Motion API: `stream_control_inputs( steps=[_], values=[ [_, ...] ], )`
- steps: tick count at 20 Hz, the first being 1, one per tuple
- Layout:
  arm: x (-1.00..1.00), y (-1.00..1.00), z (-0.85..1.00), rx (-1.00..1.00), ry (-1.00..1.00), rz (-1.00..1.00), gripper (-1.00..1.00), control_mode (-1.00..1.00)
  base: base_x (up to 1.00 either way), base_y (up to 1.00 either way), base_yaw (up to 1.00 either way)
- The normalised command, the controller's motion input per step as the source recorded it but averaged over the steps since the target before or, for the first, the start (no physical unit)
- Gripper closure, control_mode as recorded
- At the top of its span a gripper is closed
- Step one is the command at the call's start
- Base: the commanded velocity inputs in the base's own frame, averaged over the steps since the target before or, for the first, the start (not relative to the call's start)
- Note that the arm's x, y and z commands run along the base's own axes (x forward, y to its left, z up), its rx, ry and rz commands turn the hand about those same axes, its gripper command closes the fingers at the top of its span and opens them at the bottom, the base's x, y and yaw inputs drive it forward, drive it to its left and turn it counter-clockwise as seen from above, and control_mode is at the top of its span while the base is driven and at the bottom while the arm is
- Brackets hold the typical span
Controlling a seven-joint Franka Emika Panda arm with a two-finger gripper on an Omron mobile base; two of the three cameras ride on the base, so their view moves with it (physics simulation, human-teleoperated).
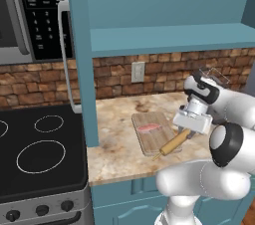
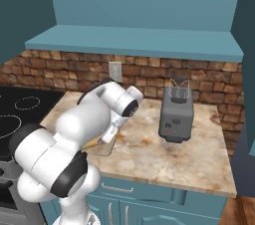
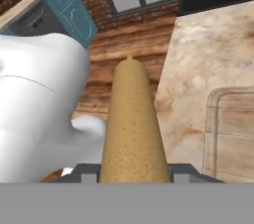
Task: Open the cabinet, retrieve the rolling pin, and place it next to the meat on the cutting board to prepare for tenderizing.
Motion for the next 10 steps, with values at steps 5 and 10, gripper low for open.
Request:
stream_control_inputs(
  steps=[5,10],
  values=[
    [0.23,0.00,-0.14,0.02,0.00,-0.07,1.00,-1.00,0.00,0.00,0.00],
    [0.46,0.00,-0.04,0.04,0.00,-0.09,1.00,-1.00,0.00,0.00,0.00]
  ],
)
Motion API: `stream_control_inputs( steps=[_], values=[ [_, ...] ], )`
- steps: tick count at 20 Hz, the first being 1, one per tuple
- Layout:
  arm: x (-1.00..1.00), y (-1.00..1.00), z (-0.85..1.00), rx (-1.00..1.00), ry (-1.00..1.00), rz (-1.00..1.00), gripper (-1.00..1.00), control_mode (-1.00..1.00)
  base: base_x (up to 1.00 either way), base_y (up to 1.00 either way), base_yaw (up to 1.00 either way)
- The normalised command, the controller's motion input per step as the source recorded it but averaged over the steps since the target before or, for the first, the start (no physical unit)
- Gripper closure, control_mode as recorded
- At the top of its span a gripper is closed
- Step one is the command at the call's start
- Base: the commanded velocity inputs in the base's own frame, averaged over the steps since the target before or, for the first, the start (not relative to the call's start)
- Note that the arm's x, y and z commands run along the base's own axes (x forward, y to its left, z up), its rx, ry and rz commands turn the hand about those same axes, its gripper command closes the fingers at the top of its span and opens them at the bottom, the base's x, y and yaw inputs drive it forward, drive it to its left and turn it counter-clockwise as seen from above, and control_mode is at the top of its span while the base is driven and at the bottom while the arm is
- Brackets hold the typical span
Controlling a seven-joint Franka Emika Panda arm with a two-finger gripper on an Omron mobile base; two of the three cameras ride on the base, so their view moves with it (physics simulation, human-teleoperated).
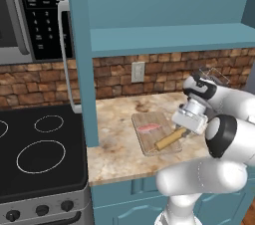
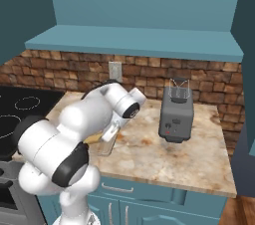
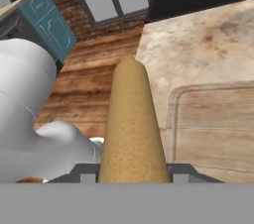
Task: Open the cabinet, retrieve the rolling pin, and place it next to the meat on the cutting board to prepare for tenderizing.
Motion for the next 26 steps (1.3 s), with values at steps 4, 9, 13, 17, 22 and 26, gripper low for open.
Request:
stream_control_inputs(
  steps=[4,9,13,17,22,26],
  values=[
    [0.50,0.00,-0.09,0.04,0.00,-0.08,1.00,-1.00,0.00,0.00,0.00],
    [0.33,0.00,-0.24,0.03,0.00,-0.04,1.00,-1.00,0.00,0.00,0.00],
    [0.14,0.00,-0.44,0.02,-0.02,-0.01,1.00,-1.00,0.00,0.00,0.00],
    [0.18,0.00,-0.46,0.01,-0.03,0.00,1.00,-1.00,0.00,0.00,0.00],
    [0.27,0.00,-0.37,0.01,-0.03,0.00,1.00,-1.00,0.00,0.00,0.00],
    [0.24,0.00,-0.19,0.04,0.00,0.00,1.00,-1.00,0.00,0.00,0.00]
  ],
)
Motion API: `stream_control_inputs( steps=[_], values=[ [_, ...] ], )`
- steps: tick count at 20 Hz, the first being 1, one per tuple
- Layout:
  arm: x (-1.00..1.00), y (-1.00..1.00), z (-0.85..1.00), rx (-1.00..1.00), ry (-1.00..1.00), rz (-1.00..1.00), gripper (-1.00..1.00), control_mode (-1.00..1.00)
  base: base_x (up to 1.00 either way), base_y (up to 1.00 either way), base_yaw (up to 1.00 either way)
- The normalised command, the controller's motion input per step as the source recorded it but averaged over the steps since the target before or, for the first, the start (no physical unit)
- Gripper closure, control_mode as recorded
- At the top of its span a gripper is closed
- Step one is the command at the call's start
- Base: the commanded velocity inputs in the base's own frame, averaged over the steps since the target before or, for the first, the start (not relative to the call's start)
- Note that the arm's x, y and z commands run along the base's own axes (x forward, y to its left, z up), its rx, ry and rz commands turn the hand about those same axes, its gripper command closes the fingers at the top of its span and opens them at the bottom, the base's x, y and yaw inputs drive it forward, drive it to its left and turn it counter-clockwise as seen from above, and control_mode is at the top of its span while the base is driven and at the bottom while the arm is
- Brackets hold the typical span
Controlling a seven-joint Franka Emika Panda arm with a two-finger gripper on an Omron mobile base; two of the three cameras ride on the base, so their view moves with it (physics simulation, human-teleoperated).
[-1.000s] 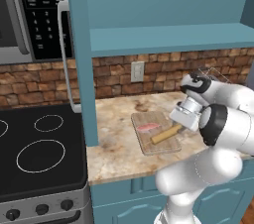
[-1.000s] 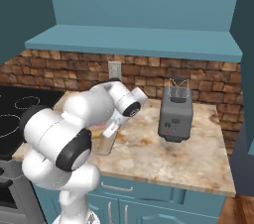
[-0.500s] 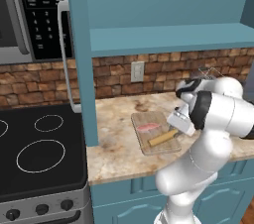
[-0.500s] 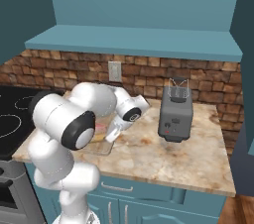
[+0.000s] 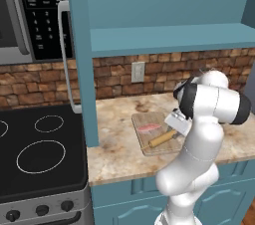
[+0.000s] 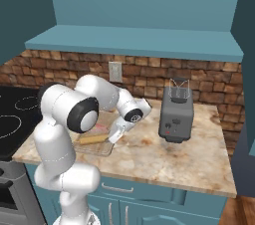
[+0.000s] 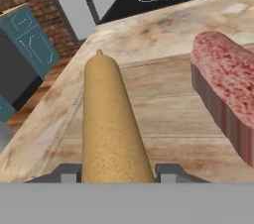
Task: Open the cabinet, retrieve the rolling pin, and place it next to the meat on the cutting board to prepare for tenderizing.
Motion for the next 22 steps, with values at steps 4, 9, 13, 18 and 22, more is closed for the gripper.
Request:
stream_control_inputs(
  steps=[4,9,13,18,22],
  values=[
    [0.09,0.00,-0.24,0.04,0.00,0.00,-1.00,-1.00,0.00,0.00,0.00],
    [0.09,0.00,-0.27,0.00,0.00,0.00,-1.00,-1.00,0.00,0.00,0.00],
    [0.04,0.00,-0.01,0.02,-0.02,0.00,-1.00,-1.00,0.00,0.00,0.00],
    [-0.03,0.00,0.11,0.01,-0.12,0.00,-1.00,-1.00,0.00,0.00,0.00],
    [-0.05,-0.03,0.30,0.00,-0.12,0.00,-1.00,-1.00,0.00,0.00,0.00]
  ],
)
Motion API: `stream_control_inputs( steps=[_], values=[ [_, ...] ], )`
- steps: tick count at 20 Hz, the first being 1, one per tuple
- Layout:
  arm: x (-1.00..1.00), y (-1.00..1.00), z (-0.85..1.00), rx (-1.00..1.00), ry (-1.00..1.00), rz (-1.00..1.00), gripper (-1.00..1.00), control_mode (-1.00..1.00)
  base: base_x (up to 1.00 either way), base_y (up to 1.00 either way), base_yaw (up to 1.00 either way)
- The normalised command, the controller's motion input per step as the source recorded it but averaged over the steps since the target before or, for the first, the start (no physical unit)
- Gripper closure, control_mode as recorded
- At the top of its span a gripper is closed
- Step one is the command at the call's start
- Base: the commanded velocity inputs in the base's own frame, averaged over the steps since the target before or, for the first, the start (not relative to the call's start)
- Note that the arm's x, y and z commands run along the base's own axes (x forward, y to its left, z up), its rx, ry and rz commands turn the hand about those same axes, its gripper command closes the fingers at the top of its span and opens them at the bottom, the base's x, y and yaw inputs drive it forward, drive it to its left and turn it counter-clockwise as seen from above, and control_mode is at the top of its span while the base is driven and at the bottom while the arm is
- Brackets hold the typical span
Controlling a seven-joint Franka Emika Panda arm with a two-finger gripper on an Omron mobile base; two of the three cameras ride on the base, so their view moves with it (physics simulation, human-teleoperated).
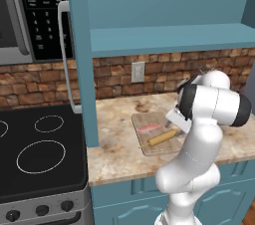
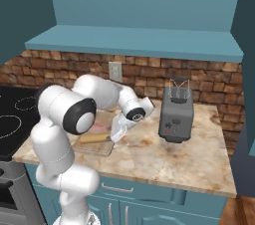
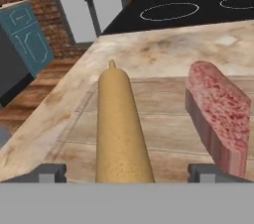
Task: Open the cabinet, retrieve the rolling pin, and place it next to the meat on the cutting board to prepare for tenderizing.
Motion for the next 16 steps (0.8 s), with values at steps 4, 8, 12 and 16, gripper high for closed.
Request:
stream_control_inputs(
  steps=[4,8,12,16],
  values=[
    [-0.01,-0.12,0.45,0.00,-0.15,0.00,-1.00,-1.00,0.00,0.00,0.00],
    [-0.09,-0.16,0.49,0.00,-0.16,0.00,-1.00,-1.00,0.00,0.00,0.00],
    [-0.45,-0.12,0.43,0.00,-0.21,0.00,-1.00,-1.00,0.00,0.00,0.00],
    [-0.69,-0.01,0.38,0.00,-0.25,0.00,-1.00,-1.00,0.00,0.00,0.00]
  ],
)
